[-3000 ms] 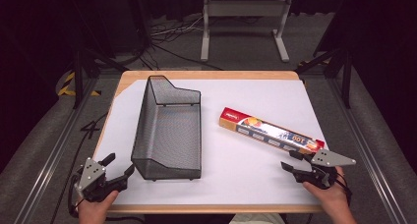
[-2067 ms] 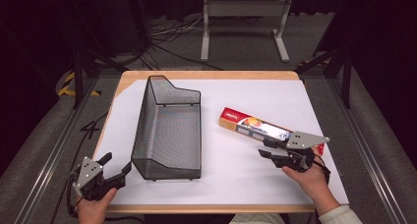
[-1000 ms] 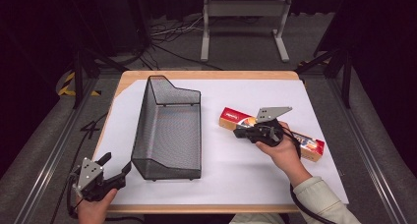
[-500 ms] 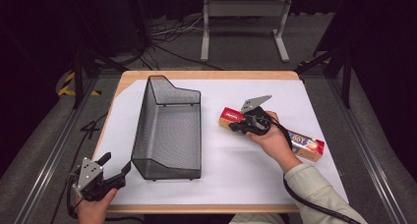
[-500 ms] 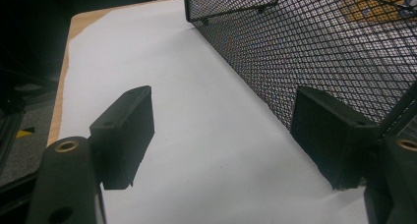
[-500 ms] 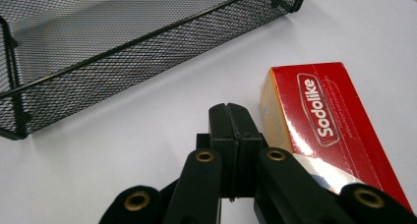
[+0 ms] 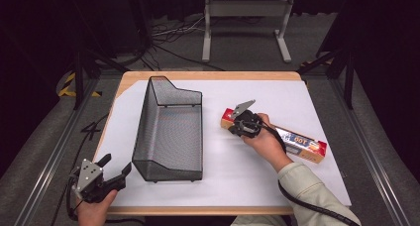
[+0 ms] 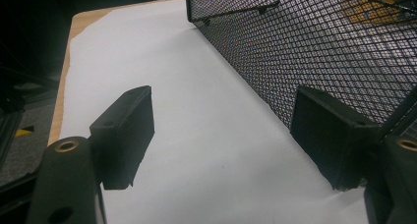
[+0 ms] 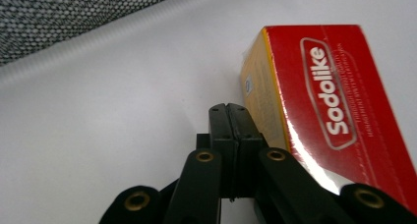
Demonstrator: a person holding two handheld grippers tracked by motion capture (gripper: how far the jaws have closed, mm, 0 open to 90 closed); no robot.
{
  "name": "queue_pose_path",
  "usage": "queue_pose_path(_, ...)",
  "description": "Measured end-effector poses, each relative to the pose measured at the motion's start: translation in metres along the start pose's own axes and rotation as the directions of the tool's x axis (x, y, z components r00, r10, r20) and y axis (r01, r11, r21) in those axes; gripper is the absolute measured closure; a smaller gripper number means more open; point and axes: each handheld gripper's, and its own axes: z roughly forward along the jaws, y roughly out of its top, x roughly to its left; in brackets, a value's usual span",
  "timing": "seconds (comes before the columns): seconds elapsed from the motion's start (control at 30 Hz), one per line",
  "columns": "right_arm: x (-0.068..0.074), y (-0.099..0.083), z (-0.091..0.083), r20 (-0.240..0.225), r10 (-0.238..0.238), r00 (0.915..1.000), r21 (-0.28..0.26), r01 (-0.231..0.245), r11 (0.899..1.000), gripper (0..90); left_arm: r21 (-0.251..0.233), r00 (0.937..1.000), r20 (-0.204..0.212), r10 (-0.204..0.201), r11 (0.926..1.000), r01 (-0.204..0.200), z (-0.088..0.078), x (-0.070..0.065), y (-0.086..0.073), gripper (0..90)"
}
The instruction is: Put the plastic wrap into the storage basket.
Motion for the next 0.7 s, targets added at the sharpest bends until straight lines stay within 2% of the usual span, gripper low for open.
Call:
queue_pose_path(0.2, -0.001, -0.001, 0.011, 0.049, -0.003, 0.9988, 0.049, 0.000, 0.999, 90.0, 0.000, 1.0000, -0.001, -0.002, 1.0000, 0.002, 0.000, 0.000, 0.000, 25.5)
queue_pose_path(0.43, -0.002, 0.003, 0.015, 0.055, -0.003, 0.9985, 0.068, -0.001, 0.998, 90.0, 0.001, 1.0000, 0.000, -0.001, 1.0000, 0.001, 0.000, 0.000, 0.000, 25.5)
queue_pose_path(0.57, -0.004, 0.010, 0.015, 0.103, -0.004, 0.9947, 0.106, -0.007, 0.994, 90.0, 0.000, 1.0000, 0.001, 0.002, 1.0000, -0.002, 0.000, 0.000, 0.000, 25.5)
queue_pose_path(0.7, -0.012, 0.014, 0.016, 0.141, 0.026, 0.9896, 0.121, -0.044, 0.992, 90.0, -0.002, 1.0000, 0.002, -0.003, 1.0000, 0.003, 0.000, 0.000, 0.000, 25.5)
